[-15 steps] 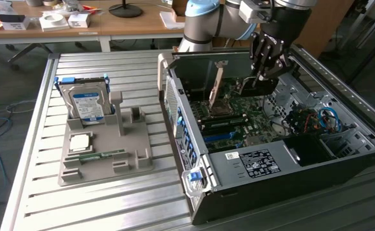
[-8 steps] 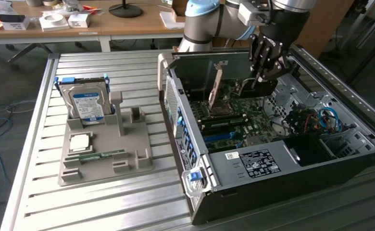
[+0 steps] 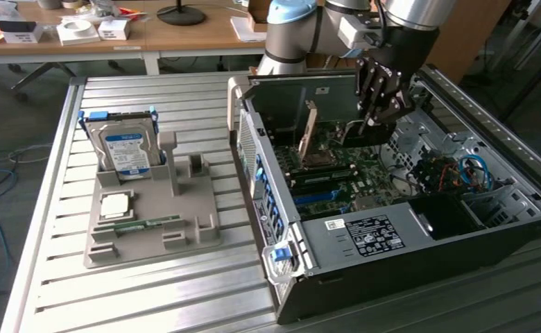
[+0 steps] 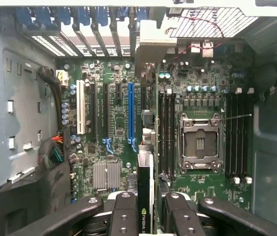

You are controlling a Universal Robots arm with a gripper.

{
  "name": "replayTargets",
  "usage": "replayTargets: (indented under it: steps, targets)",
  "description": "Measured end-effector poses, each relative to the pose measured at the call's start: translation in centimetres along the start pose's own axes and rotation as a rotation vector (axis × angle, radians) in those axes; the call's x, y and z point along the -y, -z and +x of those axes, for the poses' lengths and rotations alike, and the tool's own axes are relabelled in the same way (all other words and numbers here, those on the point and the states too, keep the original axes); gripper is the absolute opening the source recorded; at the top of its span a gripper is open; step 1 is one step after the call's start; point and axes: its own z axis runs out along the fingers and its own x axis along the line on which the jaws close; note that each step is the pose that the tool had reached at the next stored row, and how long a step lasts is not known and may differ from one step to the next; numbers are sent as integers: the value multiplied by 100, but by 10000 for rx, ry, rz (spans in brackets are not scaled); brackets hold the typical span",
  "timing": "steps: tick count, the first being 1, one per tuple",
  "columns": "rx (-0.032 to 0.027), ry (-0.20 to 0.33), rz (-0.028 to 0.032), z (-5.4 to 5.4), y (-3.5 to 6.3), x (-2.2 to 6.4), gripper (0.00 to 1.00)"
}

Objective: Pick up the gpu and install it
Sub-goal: 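Insert the gpu into the slot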

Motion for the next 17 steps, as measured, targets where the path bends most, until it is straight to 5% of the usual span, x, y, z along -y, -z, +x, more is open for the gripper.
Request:
replayTargets:
  steps: [14,17]
  targets:
    - [15,4,10,105,-41,-63,26]
    - [55,2,24,137,-41,-80,26]
